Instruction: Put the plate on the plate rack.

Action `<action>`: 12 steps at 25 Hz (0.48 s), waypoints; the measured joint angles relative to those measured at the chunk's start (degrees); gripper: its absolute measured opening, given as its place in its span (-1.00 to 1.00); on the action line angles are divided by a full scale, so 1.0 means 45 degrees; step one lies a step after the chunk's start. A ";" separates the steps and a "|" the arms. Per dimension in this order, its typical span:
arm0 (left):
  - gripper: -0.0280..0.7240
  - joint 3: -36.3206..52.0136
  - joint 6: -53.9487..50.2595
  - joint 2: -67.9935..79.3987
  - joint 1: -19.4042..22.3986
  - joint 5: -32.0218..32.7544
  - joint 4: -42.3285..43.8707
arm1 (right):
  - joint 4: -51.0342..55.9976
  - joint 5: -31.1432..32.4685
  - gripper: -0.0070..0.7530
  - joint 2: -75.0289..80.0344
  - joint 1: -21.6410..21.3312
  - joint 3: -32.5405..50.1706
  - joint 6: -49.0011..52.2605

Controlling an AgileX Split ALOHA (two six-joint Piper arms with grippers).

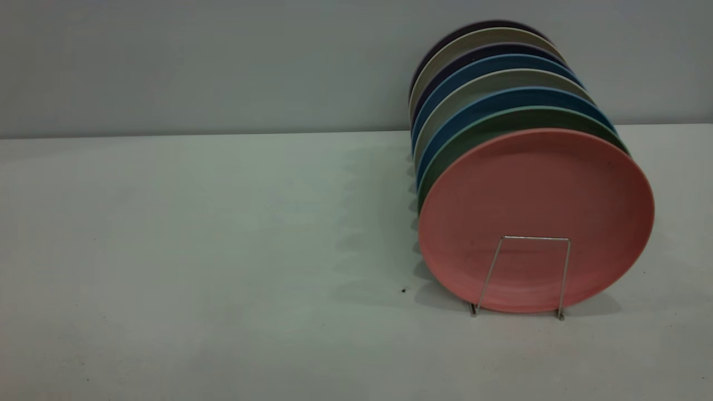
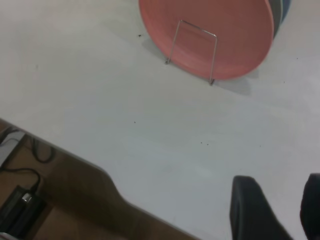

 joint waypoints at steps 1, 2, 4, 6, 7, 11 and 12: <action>0.43 0.0000 0.0000 0.0000 0.0000 0.0000 0.0000 | 0.0000 0.0000 -0.29 0.0000 0.0000 0.0000 0.0000; 0.43 0.0000 0.0000 0.0000 0.0000 0.0000 0.0000 | 0.0000 0.0000 -0.29 0.0000 0.0000 0.0000 0.0000; 0.43 0.0000 0.0000 0.0000 0.0035 0.0000 0.0000 | 0.0000 0.0000 -0.29 -0.0013 0.0000 0.0000 0.0009; 0.43 0.0000 0.0000 0.0000 0.0484 0.0000 0.0000 | 0.0011 -0.0011 -0.29 -0.0233 -0.0201 0.0000 0.0023; 0.43 0.0000 0.0000 0.0000 0.0755 0.0000 0.0000 | 0.0016 -0.0011 -0.29 -0.0477 -0.0459 0.0000 0.0023; 0.43 0.0010 0.0000 0.0000 0.1730 0.0000 0.0000 | 0.0030 0.0015 -0.29 -0.1184 -0.1597 0.0000 0.0023; 0.43 0.0010 0.0000 0.0000 0.1944 0.0000 0.0000 | 0.0030 0.0015 -0.29 -0.1184 -0.1858 0.0000 0.0023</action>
